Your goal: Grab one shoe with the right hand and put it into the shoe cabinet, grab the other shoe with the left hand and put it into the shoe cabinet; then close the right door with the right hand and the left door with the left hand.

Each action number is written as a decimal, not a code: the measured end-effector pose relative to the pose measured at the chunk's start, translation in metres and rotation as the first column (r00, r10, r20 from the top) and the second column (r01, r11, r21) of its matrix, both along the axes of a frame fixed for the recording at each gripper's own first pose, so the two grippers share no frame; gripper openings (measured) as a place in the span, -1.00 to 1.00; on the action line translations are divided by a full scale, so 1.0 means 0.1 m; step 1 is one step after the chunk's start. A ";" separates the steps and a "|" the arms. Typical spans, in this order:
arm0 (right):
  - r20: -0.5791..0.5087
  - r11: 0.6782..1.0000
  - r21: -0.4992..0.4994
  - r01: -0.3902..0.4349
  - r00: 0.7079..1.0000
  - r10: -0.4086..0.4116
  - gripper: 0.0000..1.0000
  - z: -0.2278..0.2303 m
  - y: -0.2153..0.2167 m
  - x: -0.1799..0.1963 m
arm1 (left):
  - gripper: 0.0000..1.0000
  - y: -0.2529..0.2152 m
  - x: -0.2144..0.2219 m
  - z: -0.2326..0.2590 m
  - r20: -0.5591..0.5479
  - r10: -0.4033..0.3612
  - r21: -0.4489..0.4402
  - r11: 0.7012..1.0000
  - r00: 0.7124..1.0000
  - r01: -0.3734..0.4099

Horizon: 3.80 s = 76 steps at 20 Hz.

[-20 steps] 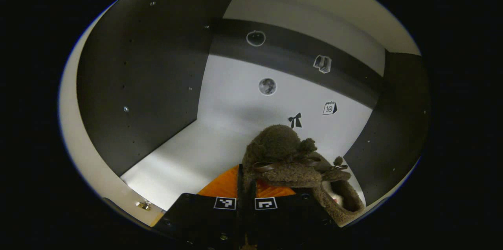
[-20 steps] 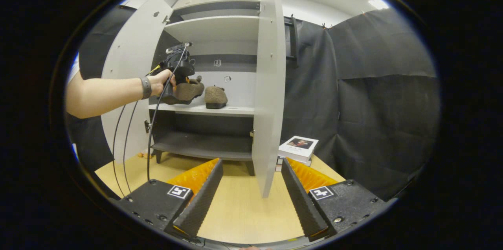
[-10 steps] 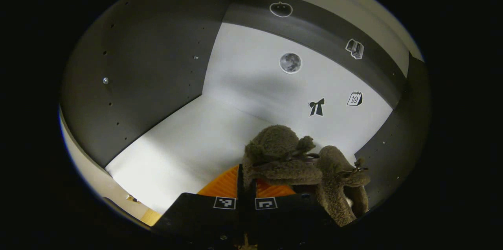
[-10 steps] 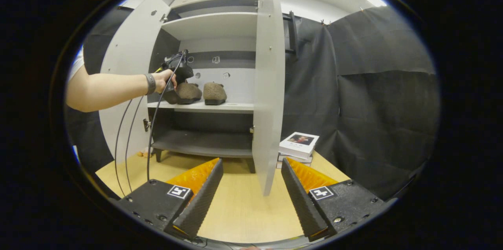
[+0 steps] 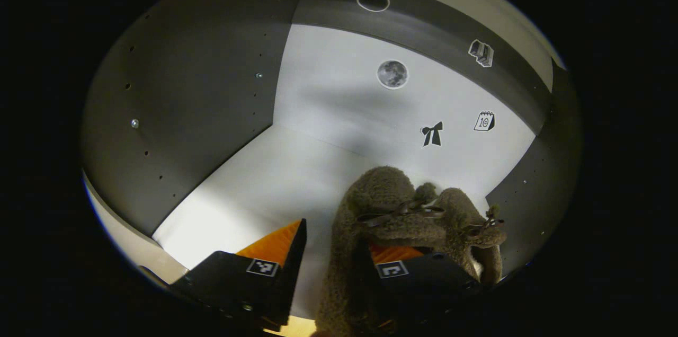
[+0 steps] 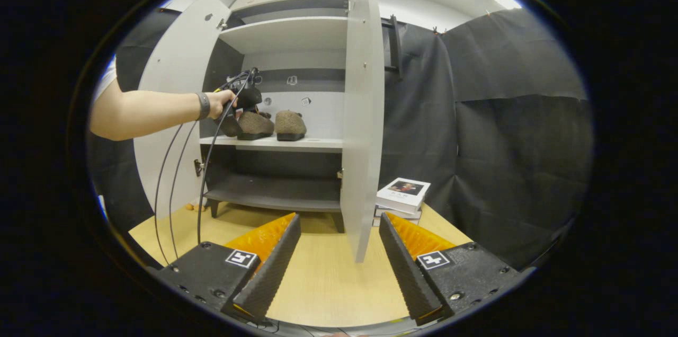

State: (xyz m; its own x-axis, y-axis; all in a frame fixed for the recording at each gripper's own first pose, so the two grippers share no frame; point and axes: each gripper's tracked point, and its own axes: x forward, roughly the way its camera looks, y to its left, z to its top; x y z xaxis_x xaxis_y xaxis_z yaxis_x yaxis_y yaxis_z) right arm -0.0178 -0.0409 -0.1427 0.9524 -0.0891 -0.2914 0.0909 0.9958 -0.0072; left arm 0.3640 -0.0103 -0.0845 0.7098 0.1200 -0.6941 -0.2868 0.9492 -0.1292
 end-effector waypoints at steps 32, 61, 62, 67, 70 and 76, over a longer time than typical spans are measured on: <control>0.061 0.997 0.047 -0.057 0.997 0.054 0.89 0.26 0.08 0.09 | 0.49 -0.45 -3.50 1.04 0.582 -0.305 0.264 0.948 0.754 0.179; 0.371 0.984 -0.161 0.082 0.929 -0.016 0.97 2.60 -1.56 1.15 | 0.90 -0.53 -4.30 0.52 0.549 -0.324 0.262 0.942 0.771 0.209; 0.355 0.983 -0.164 0.079 0.935 -0.016 0.97 2.58 -1.60 1.27 | 0.90 -0.55 -4.31 0.53 0.548 -0.324 0.258 0.942 0.771 0.213; 0.295 0.997 -0.072 -0.002 0.955 0.023 0.93 2.39 -1.51 1.55 | 0.90 -0.49 -4.31 0.48 0.534 -0.314 0.260 0.945 0.785 0.200; 0.302 0.997 -0.071 -0.030 0.952 0.050 0.85 2.41 -1.37 1.55 | 0.90 -0.49 -4.29 0.49 0.530 -0.311 0.259 0.945 0.789 0.198; 0.283 0.984 -0.049 -0.174 0.942 0.181 0.79 2.36 -0.67 1.56 | 0.90 -0.48 -4.26 0.52 0.537 -0.318 0.259 0.944 0.782 0.205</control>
State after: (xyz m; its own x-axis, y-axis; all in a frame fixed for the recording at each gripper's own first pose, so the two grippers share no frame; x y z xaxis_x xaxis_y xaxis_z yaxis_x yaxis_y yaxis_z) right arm 0.1383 -0.1074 0.0936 0.9963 0.0854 -0.0053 -0.0855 0.9959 -0.0298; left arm -0.0619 -0.0586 -0.0327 0.9883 -0.0480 -0.1450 0.0468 0.9988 -0.0116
